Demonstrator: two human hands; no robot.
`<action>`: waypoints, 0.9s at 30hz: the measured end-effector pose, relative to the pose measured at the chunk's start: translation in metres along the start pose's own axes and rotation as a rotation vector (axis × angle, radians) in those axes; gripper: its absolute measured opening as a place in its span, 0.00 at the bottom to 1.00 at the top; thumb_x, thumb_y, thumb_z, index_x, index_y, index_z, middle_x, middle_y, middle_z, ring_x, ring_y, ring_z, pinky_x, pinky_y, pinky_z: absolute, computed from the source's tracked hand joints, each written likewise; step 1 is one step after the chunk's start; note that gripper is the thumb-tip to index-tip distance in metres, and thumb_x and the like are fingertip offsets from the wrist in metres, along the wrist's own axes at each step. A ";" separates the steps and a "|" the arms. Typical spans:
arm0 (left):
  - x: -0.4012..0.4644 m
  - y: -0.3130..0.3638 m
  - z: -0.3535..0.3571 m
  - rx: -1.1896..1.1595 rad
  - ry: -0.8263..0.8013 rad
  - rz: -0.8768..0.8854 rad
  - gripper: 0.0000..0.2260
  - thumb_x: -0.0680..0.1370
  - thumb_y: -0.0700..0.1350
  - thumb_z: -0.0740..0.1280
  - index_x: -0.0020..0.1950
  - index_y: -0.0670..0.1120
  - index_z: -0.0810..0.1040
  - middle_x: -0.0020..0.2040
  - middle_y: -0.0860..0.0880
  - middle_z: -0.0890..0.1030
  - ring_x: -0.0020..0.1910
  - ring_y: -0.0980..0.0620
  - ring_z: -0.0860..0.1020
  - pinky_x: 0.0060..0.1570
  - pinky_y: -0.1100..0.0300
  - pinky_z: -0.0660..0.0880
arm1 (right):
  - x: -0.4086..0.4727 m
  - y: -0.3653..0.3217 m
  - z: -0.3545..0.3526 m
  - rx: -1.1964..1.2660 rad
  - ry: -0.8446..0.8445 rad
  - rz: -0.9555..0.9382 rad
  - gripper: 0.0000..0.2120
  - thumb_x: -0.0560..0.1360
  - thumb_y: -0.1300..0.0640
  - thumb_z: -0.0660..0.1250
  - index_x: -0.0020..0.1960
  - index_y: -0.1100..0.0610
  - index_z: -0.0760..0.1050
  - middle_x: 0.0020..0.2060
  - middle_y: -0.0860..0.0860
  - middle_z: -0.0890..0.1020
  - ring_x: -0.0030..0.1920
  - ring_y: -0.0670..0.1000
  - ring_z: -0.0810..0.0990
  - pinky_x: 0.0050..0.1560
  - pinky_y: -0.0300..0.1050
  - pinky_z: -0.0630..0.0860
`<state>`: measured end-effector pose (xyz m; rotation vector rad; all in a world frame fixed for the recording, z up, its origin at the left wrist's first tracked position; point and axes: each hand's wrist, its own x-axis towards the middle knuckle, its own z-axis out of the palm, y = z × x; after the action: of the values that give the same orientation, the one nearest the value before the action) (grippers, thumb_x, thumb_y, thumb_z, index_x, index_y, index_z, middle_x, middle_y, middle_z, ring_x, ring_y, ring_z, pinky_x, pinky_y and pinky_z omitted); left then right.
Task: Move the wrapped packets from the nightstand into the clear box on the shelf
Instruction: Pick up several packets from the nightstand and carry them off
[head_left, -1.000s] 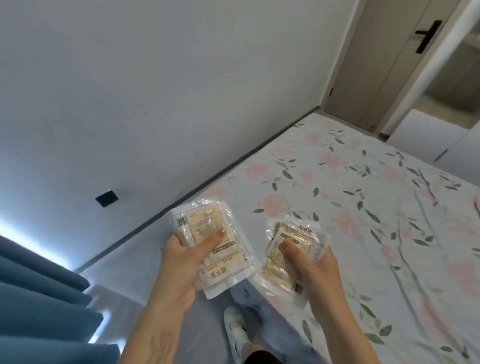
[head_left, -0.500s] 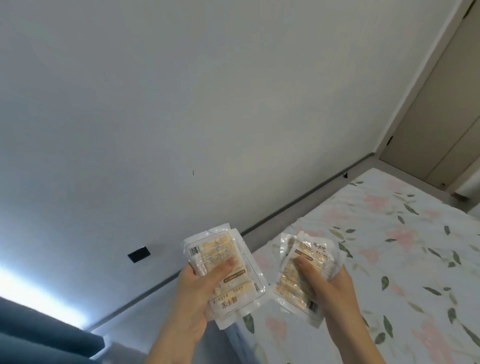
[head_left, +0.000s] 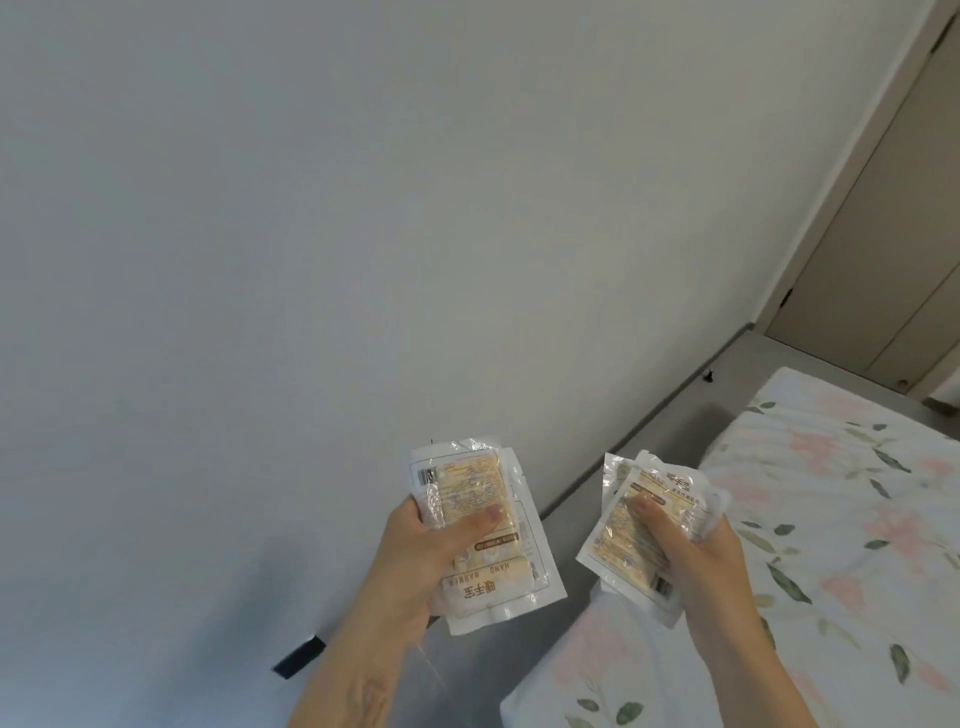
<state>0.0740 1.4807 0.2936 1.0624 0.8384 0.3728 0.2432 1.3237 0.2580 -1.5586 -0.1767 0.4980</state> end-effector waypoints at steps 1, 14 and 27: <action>0.011 0.009 -0.006 -0.001 -0.018 -0.007 0.16 0.67 0.36 0.75 0.54 0.42 0.80 0.46 0.44 0.86 0.43 0.45 0.85 0.35 0.54 0.82 | 0.007 -0.004 0.011 0.014 0.012 -0.002 0.07 0.72 0.58 0.72 0.51 0.55 0.79 0.40 0.51 0.86 0.37 0.49 0.86 0.34 0.43 0.79; 0.136 0.069 0.015 0.014 -0.228 -0.051 0.19 0.65 0.37 0.76 0.55 0.41 0.80 0.46 0.44 0.86 0.42 0.46 0.85 0.35 0.53 0.81 | 0.077 -0.034 0.043 0.025 0.273 -0.027 0.09 0.73 0.57 0.72 0.53 0.53 0.79 0.44 0.52 0.85 0.42 0.53 0.85 0.42 0.47 0.79; 0.317 0.100 0.164 0.142 -0.417 -0.093 0.17 0.66 0.38 0.76 0.54 0.42 0.81 0.46 0.44 0.86 0.44 0.45 0.85 0.38 0.53 0.81 | 0.249 -0.052 -0.004 0.038 0.439 -0.031 0.05 0.73 0.59 0.72 0.48 0.53 0.80 0.41 0.51 0.86 0.39 0.50 0.86 0.38 0.44 0.78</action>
<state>0.4142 1.6290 0.2850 1.1759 0.5430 0.0079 0.4766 1.4261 0.2590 -1.5865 0.1447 0.1254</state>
